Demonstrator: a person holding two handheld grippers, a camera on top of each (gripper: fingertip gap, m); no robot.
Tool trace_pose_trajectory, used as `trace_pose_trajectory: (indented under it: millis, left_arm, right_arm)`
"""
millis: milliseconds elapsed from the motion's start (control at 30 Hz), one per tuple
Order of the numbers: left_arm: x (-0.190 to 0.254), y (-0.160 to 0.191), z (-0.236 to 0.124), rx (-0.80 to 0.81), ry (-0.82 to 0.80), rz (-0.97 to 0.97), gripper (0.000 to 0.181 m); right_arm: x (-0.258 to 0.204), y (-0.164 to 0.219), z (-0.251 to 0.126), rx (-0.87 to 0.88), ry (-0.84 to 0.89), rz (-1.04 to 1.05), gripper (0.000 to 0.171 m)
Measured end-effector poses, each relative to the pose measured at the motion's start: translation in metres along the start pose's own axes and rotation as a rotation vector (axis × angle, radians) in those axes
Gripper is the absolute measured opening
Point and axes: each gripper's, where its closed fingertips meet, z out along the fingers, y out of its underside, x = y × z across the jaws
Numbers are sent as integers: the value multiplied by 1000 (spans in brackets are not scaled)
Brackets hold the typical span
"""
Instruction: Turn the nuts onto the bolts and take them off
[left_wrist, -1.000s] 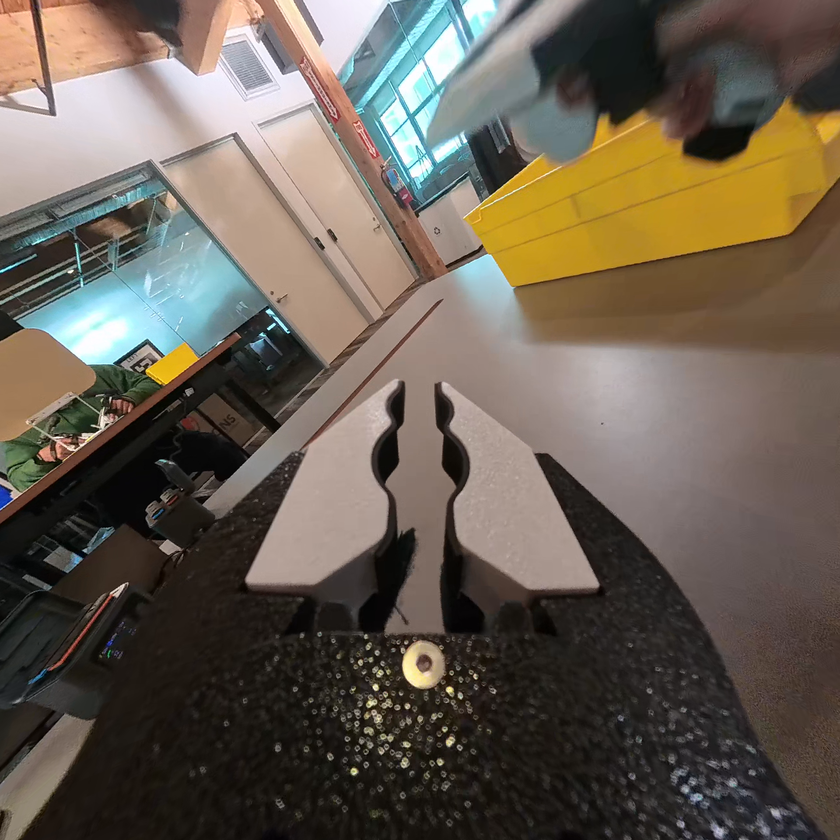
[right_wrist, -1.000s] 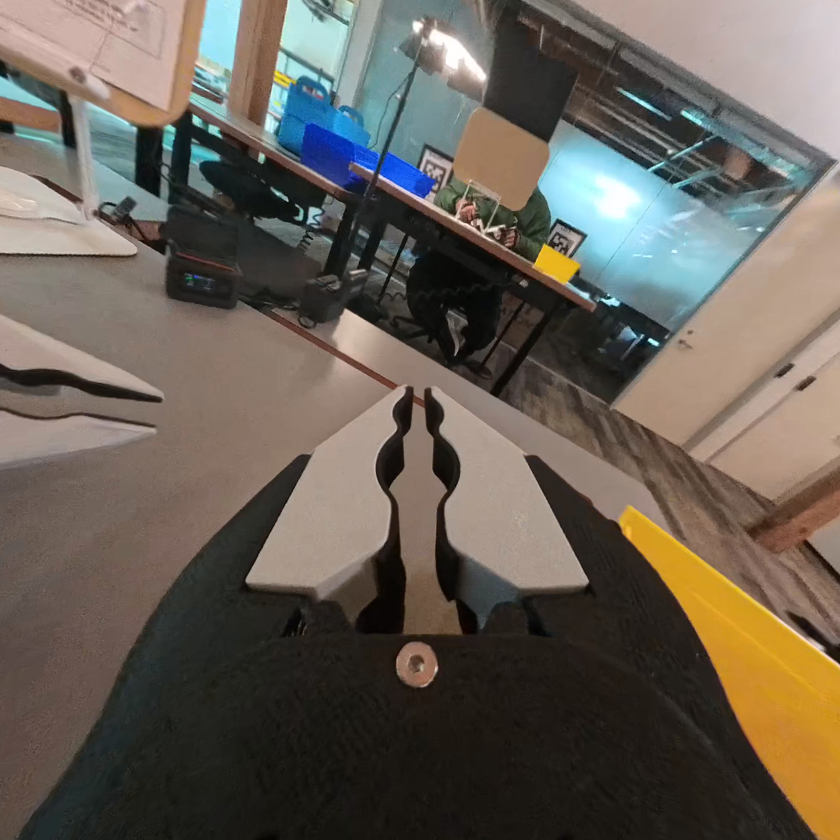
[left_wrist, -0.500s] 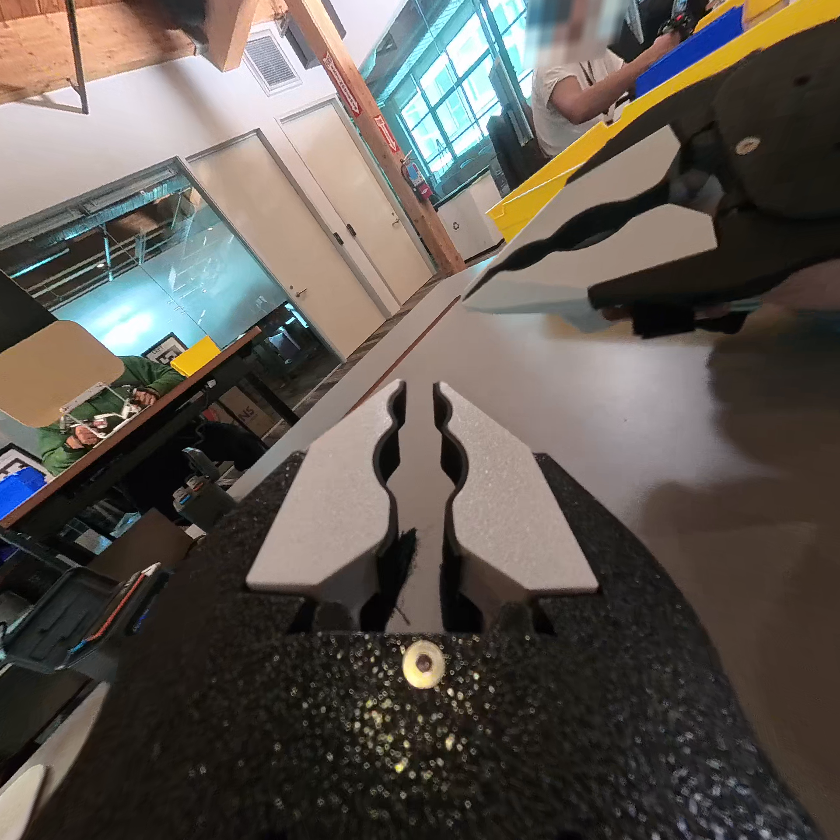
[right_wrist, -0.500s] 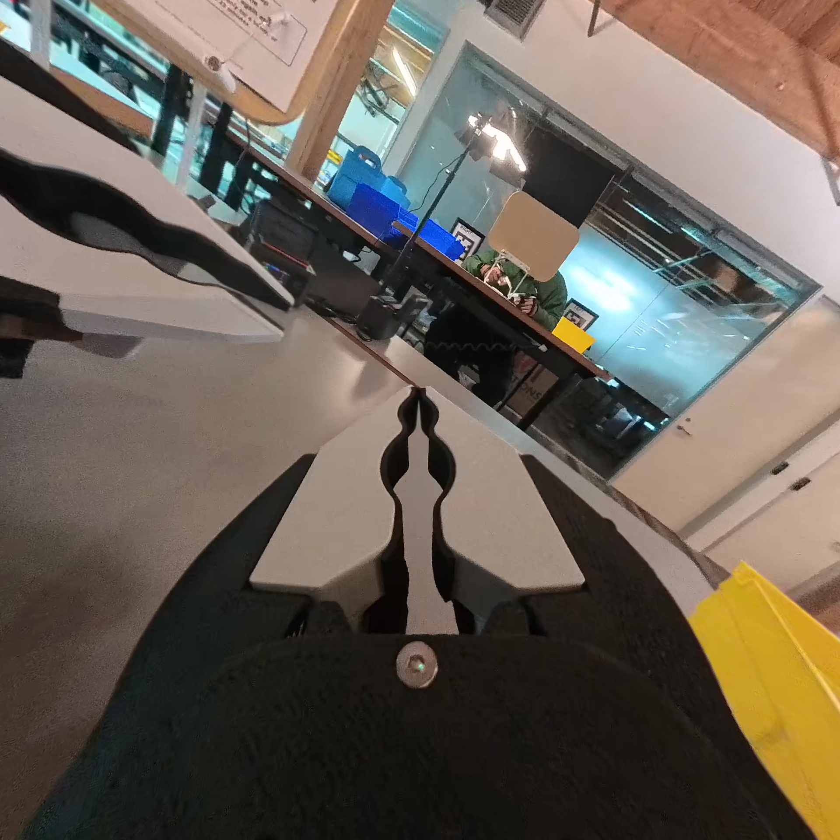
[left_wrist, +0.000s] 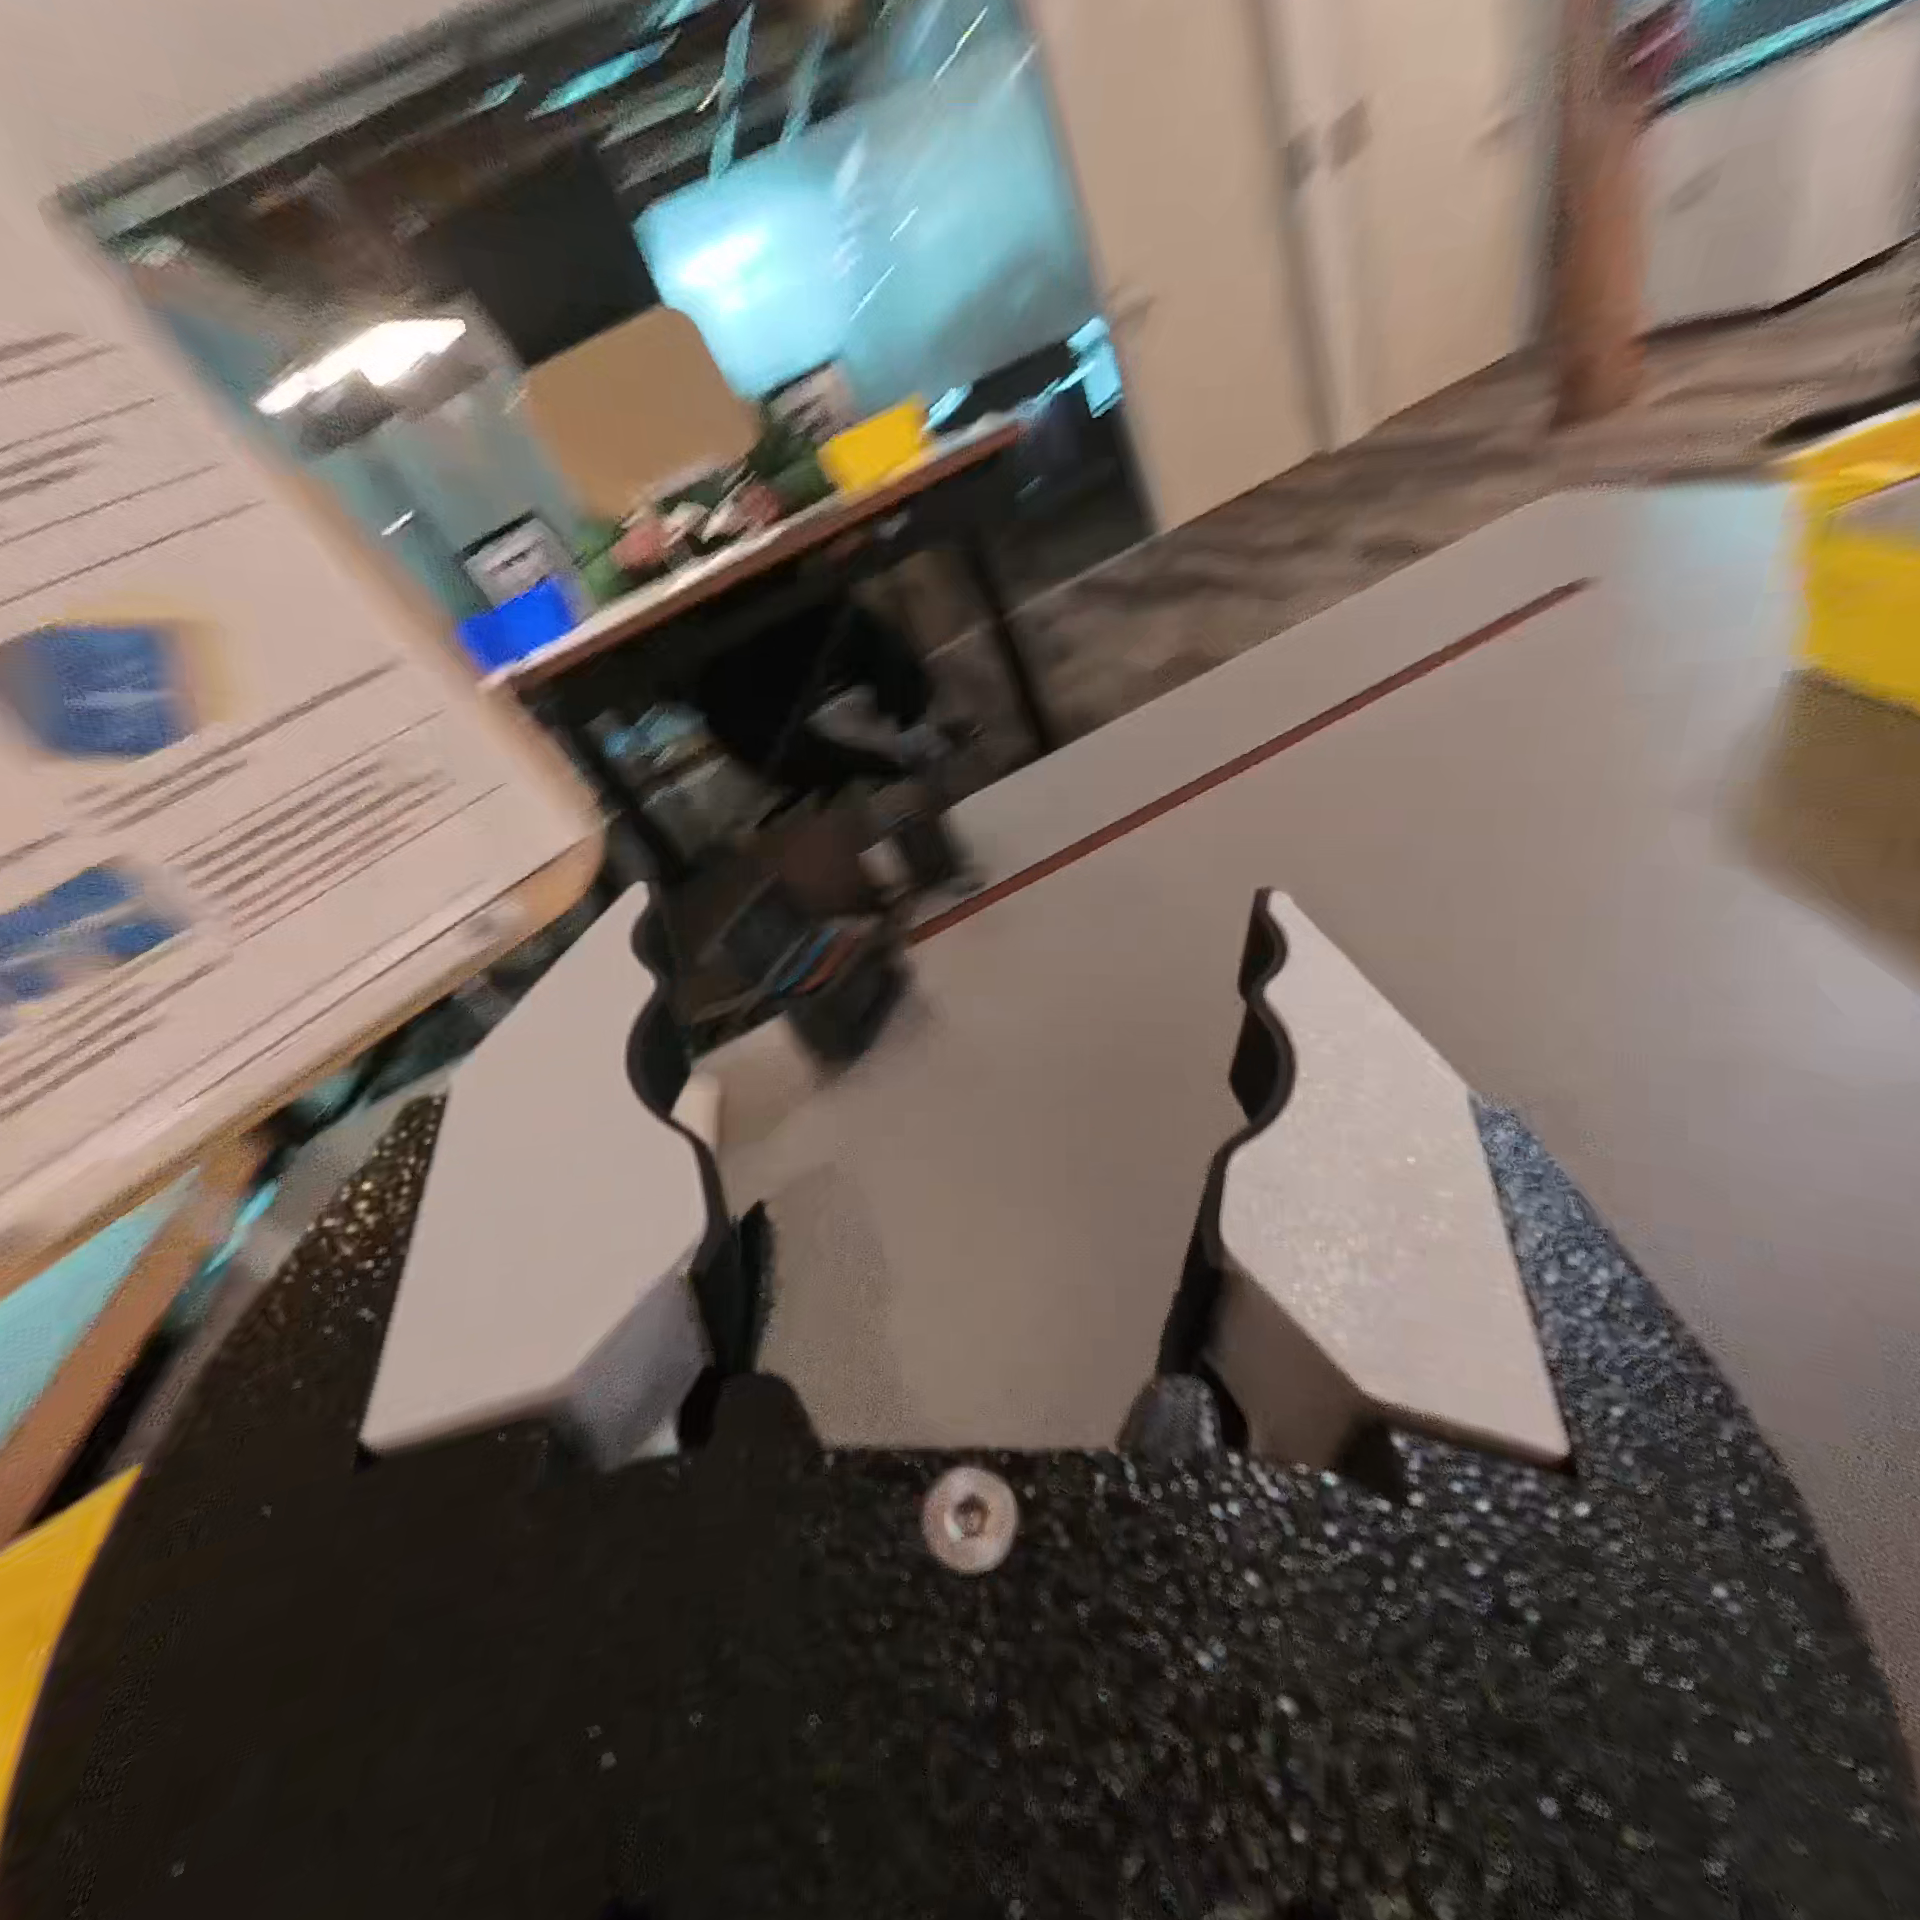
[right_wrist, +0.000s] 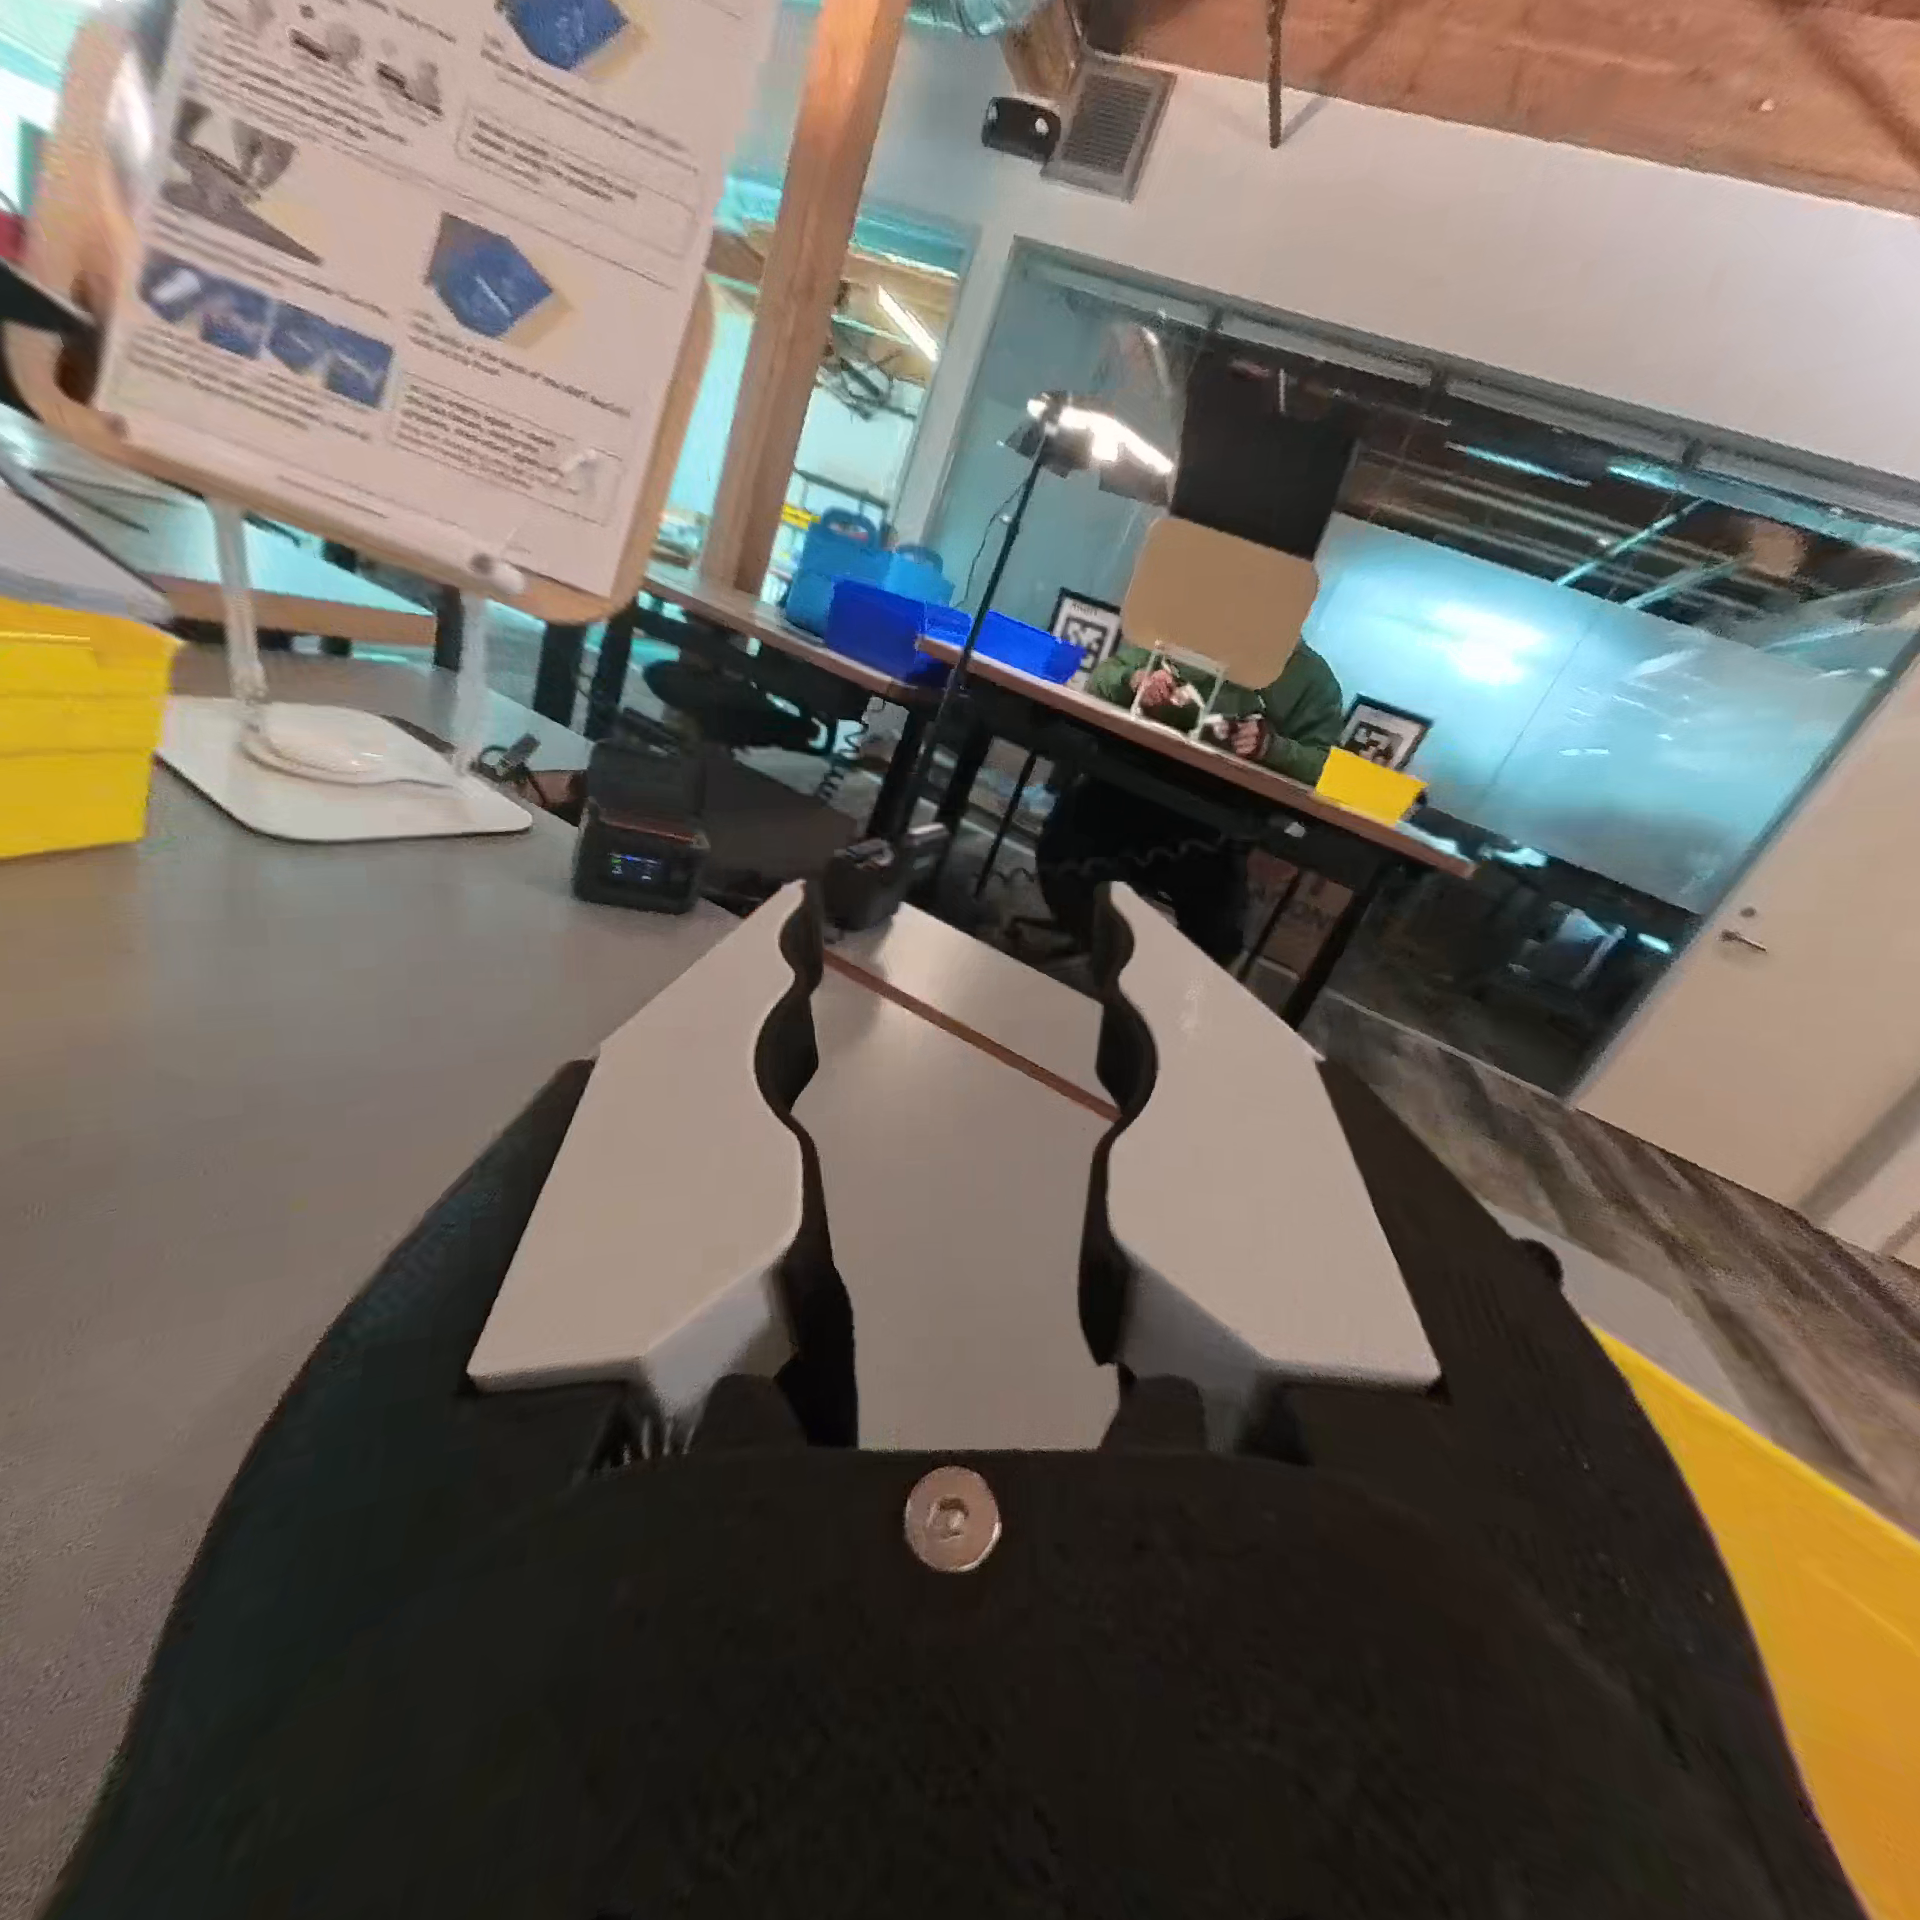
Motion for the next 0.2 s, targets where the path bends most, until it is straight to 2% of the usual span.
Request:
trace_pose_trajectory:
  millis: [100, 167, 200]
  left_arm:
    - [-54, 15, -34, -227, -91, -52, 114]
    - [-80, 52, -60, -449, -122, -34, 116]
    - [-89, 75, -75, -572, -127, -29, 112]
  right_arm:
    - [77, 1, -28, -239, 66, -16, 57]
    - [139, 39, -71, -520, 139, -18, 54]
    - [165, 65, -99, -667, 158, 9, 50]
